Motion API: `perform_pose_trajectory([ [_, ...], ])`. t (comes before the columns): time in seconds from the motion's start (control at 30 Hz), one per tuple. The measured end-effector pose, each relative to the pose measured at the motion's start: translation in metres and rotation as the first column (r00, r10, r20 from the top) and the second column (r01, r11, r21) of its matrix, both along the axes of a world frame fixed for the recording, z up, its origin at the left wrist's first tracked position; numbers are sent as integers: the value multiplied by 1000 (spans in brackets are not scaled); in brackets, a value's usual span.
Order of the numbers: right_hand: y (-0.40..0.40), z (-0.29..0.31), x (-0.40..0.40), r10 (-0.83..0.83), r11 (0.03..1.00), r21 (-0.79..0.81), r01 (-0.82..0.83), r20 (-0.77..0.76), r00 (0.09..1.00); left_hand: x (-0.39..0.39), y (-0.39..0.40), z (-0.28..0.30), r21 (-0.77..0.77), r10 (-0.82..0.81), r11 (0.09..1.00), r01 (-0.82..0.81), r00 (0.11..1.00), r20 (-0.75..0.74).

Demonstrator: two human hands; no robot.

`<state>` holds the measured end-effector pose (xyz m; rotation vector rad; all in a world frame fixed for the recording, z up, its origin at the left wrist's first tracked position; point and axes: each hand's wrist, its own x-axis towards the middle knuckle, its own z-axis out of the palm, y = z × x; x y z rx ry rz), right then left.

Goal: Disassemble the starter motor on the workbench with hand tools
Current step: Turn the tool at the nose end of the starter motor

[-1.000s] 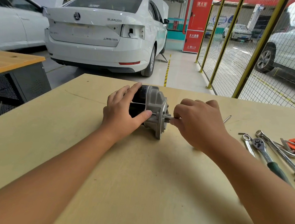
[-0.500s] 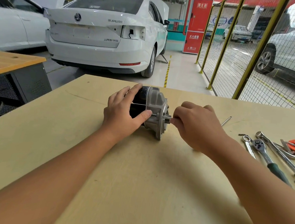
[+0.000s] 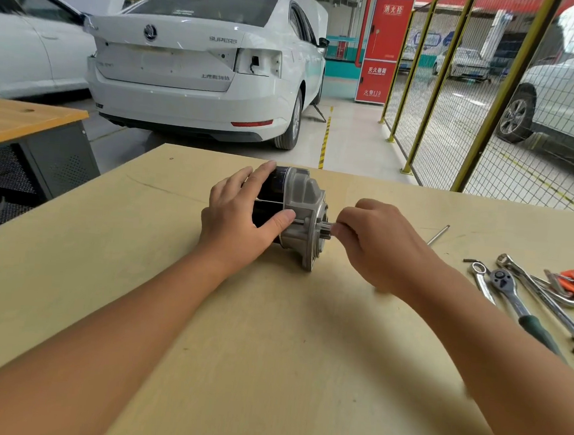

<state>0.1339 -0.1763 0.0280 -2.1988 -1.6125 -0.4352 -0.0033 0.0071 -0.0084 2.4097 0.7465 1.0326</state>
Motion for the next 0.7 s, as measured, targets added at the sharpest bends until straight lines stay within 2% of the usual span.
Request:
perform_pose_trajectory([
  [0.07,0,-2,1,-23,999,-21,24,37,999,-1,0,0,-6,-5,1000,5,1000,1],
  [0.17,-1,-3,-1,-101,994,-4,105,227,969,-2,0,0,-7,-18,1000,18,1000,0],
  [0.23,-1,-2,-4,-128,992,22,127,249,960,-3,0,1,-9,-24,1000,24,1000,-6],
  [0.47,-1,0,-5,-38,999,18,37,36,999,-1,-1,1,-6,-4,1000,4,1000,-13],
  [0.6,0,-2,-3,4,994,113,-1,-27,1000,-1,-1,1,-11,-8,1000,8,1000,-3],
  [0.7,-1,-7,2,-10,992,125,15,-44,999,-1,1,0,-6,-26,1000,26,1000,13],
])
